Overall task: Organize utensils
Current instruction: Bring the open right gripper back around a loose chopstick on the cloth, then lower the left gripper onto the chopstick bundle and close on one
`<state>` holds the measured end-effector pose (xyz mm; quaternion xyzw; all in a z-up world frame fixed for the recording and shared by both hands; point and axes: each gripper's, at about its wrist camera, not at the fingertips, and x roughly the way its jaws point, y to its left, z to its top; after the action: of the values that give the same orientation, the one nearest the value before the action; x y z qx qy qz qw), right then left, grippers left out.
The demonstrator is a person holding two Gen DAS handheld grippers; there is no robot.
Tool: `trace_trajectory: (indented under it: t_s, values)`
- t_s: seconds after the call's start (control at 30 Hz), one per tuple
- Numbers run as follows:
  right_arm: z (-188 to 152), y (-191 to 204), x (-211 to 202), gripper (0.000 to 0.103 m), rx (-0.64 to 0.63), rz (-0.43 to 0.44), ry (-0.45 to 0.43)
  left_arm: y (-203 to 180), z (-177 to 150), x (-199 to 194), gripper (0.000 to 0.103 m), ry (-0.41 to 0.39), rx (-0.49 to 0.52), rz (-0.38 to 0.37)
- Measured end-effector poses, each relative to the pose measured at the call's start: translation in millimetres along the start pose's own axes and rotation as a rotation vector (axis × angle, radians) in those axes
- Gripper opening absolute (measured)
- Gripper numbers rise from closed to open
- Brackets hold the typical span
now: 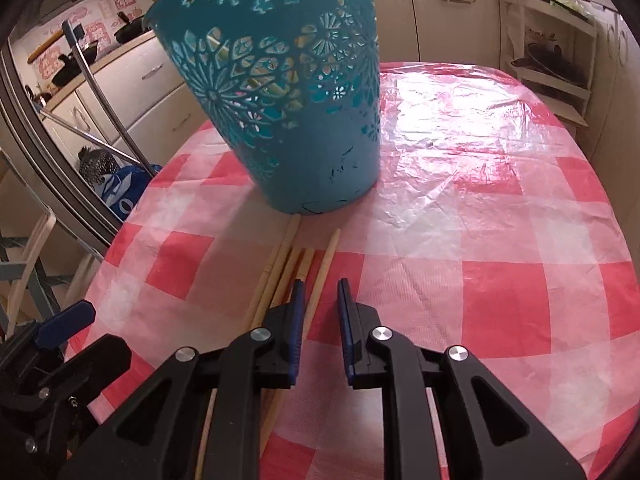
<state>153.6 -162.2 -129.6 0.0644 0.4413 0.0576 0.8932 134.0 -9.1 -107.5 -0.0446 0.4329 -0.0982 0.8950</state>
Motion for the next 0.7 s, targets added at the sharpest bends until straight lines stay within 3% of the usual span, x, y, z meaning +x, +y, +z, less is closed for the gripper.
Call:
trace_trajectory:
  t_s: [0.1,0.7]
  values:
    - [-3.2,0.8,-2.3,0.009,-0.033,-0.027,0.012,-6.8,0.9,5.1,0.08,0.01,0.02,0.004]
    - [-15.2,-29.7,-19.4,0.008,0.005,-0.005,0.018,-34.0,3.5,52.6,0.08,0.097,0.105,0.056]
